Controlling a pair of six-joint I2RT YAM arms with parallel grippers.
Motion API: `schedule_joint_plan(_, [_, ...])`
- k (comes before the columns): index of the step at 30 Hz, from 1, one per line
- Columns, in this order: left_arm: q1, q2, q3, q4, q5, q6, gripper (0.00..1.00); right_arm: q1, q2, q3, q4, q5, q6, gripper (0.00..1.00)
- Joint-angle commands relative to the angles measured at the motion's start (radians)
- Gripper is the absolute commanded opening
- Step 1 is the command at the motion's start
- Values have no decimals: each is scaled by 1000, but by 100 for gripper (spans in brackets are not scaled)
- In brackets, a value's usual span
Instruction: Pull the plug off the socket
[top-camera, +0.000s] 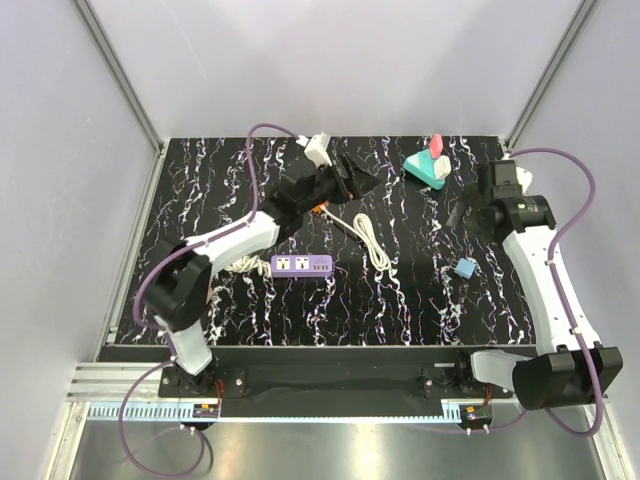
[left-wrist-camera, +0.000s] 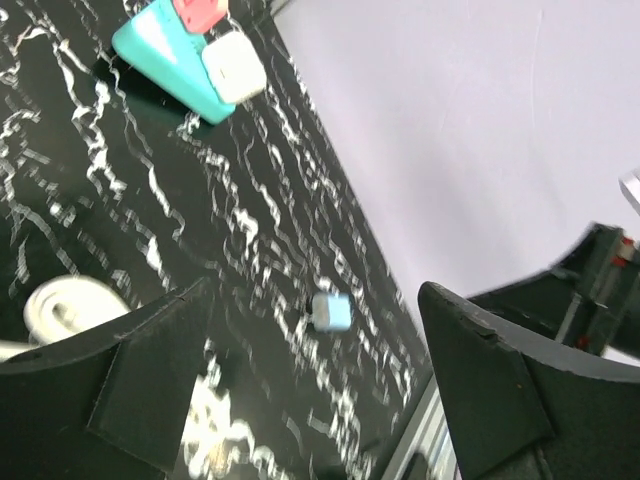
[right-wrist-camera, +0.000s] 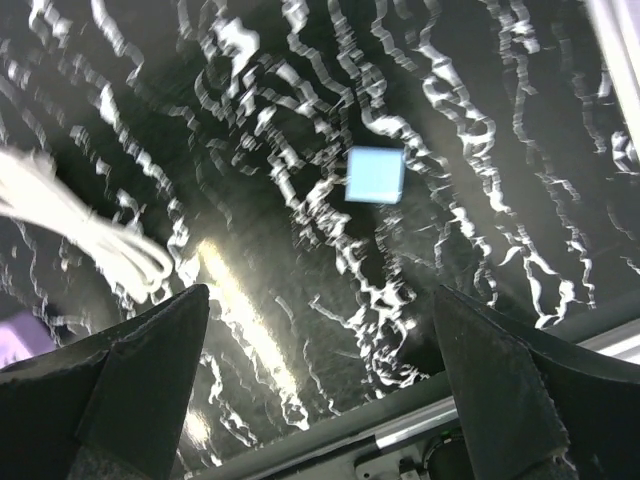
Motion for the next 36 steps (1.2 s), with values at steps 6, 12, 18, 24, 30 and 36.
schedule_joint_plan(6, [-26,382,250,324,-67,-198,89,-176,111,142,176,-109,-51,100])
schedule_joint_plan(12, [-45,593,471,314,-144,-221,88,-212,281,176,268,-138,-37,100])
schedule_joint_plan(18, [-80,754,742,104,-283,-241,86,-235,385,240,359,-196,-25,100])
schedule_joint_plan(24, [-109,901,973,-1,-320,-310,84,-236,522,306,393,-184,-45,100])
schedule_joint_plan(30, [-111,856,916,77,-311,-186,79,-239,620,306,510,-238,-77,100])
schedule_joint_plan(36, [-78,695,743,109,-256,21,79,-239,686,305,592,-319,-71,100])
